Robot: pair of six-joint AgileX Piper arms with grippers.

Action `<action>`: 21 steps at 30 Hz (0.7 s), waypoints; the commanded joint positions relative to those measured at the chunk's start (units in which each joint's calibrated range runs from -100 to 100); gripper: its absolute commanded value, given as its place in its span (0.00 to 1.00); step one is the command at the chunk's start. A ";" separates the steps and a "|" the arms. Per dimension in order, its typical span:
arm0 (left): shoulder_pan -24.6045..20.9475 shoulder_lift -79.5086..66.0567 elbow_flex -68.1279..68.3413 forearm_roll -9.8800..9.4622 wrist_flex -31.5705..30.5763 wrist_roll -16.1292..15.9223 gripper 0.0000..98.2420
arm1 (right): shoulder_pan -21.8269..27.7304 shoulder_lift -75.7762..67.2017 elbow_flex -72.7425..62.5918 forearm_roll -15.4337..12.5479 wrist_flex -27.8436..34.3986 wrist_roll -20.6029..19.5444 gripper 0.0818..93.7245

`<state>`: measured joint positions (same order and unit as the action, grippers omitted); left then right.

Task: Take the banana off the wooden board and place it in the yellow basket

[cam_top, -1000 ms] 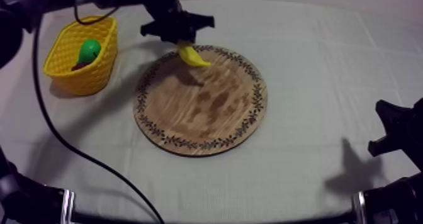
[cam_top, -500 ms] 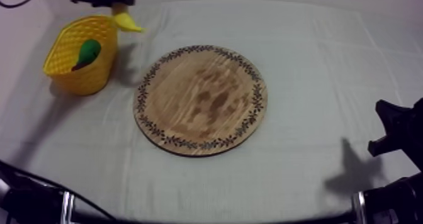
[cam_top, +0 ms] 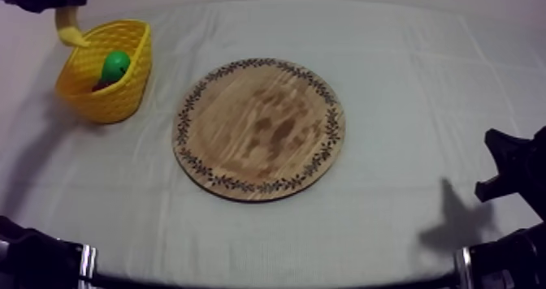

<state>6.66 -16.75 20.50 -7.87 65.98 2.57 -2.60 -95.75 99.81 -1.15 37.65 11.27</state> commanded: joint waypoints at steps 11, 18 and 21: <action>-5.59 7.70 -5.96 -0.79 -3.87 -4.16 0.14 | 0.00 0.00 -0.03 0.00 0.01 -0.04 0.00; -6.50 13.76 -6.76 -0.45 -6.36 -4.61 0.13 | 0.00 0.00 -0.03 0.00 0.01 -0.04 0.00; -6.58 16.28 -7.61 -0.43 -6.71 -4.27 0.14 | 0.00 0.00 -0.03 0.00 0.01 -0.05 0.00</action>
<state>0.09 -1.65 13.16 -8.31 59.38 -1.79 -2.60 -95.75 99.81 -1.15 37.65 11.24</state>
